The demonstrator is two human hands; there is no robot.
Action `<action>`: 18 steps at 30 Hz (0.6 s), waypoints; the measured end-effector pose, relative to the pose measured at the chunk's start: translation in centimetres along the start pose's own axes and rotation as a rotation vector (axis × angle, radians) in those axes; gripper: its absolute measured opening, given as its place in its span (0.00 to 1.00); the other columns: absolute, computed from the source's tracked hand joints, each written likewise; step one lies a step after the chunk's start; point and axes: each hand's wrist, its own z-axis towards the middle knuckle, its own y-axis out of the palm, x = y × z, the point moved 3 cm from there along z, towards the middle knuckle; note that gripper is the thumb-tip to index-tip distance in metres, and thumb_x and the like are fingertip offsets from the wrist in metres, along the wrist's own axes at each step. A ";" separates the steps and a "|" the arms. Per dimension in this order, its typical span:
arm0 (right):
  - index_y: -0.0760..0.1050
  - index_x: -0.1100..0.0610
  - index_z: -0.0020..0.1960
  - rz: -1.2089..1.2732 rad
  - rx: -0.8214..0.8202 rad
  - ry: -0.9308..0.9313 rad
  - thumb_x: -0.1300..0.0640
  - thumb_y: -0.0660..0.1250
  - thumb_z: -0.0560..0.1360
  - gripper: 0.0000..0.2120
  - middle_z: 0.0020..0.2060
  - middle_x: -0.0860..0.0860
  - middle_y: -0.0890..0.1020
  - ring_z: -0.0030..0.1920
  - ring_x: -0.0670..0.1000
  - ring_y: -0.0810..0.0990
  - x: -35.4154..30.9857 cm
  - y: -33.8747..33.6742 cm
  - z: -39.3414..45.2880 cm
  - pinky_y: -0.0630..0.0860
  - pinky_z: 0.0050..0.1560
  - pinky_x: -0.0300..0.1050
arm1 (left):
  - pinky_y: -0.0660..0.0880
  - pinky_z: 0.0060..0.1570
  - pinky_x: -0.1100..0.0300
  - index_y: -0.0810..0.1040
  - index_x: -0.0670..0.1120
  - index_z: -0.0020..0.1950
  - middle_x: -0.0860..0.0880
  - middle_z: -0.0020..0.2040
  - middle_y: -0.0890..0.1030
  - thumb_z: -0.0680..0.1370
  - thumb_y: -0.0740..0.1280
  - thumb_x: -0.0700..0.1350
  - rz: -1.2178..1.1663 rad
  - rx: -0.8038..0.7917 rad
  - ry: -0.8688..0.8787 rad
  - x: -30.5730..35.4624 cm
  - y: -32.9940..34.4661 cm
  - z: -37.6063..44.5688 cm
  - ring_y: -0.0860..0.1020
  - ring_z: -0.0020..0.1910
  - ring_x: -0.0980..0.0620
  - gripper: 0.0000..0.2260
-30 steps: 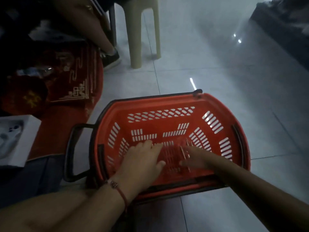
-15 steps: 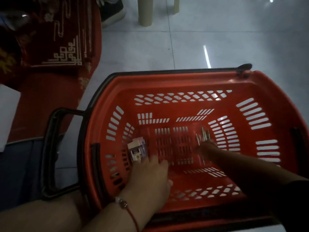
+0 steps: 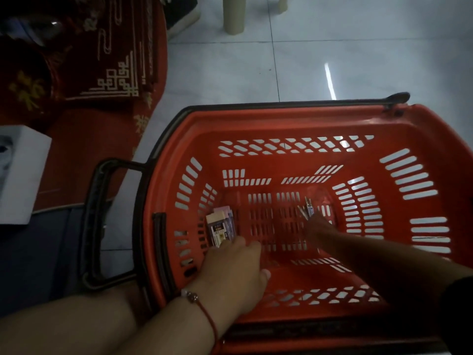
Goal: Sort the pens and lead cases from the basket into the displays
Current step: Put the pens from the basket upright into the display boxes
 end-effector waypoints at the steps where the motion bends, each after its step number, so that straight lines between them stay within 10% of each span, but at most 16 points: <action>1: 0.73 0.59 0.49 0.050 0.009 0.006 0.63 0.60 0.82 0.04 0.40 0.57 0.80 0.35 0.51 0.80 0.0 0.2 -0.1 0.76 0.31 0.40 | 0.67 0.65 0.50 0.64 0.52 0.73 0.48 0.69 0.68 0.81 0.59 0.59 -0.010 0.002 0.007 0.2 0.0 -0.1 0.67 0.68 0.47 0.23; 8: 0.73 0.64 0.58 -0.208 -0.197 -0.039 0.62 0.61 0.81 0.08 0.48 0.59 0.80 0.48 0.57 0.82 -0.7 0.5 -0.4 0.79 0.49 0.49 | 0.68 0.66 0.50 0.65 0.52 0.73 0.49 0.69 0.70 0.81 0.58 0.57 -0.063 0.007 0.011 0.0 0.2 -0.4 0.68 0.67 0.47 0.21; 12: 0.74 0.56 0.53 -0.061 -0.397 -0.183 0.62 0.59 0.81 0.05 0.40 0.54 0.80 0.36 0.48 0.79 -3.3 0.7 -4.7 0.76 0.33 0.40 | 0.72 0.63 0.50 0.68 0.52 0.71 0.50 0.67 0.73 0.82 0.57 0.58 -0.190 0.049 -0.037 -0.6 -0.7 -0.1 0.72 0.65 0.48 0.20; 18: 0.70 0.60 0.62 0.070 -0.404 -0.137 0.60 0.60 0.82 0.10 0.42 0.56 0.81 0.38 0.51 0.82 -4.4 -0.2 -8.1 0.79 0.36 0.44 | 0.70 0.65 0.53 0.71 0.49 0.68 0.47 0.69 0.73 0.82 0.58 0.55 -0.333 0.150 -0.108 -1.3 -3.0 0.1 0.71 0.67 0.47 0.18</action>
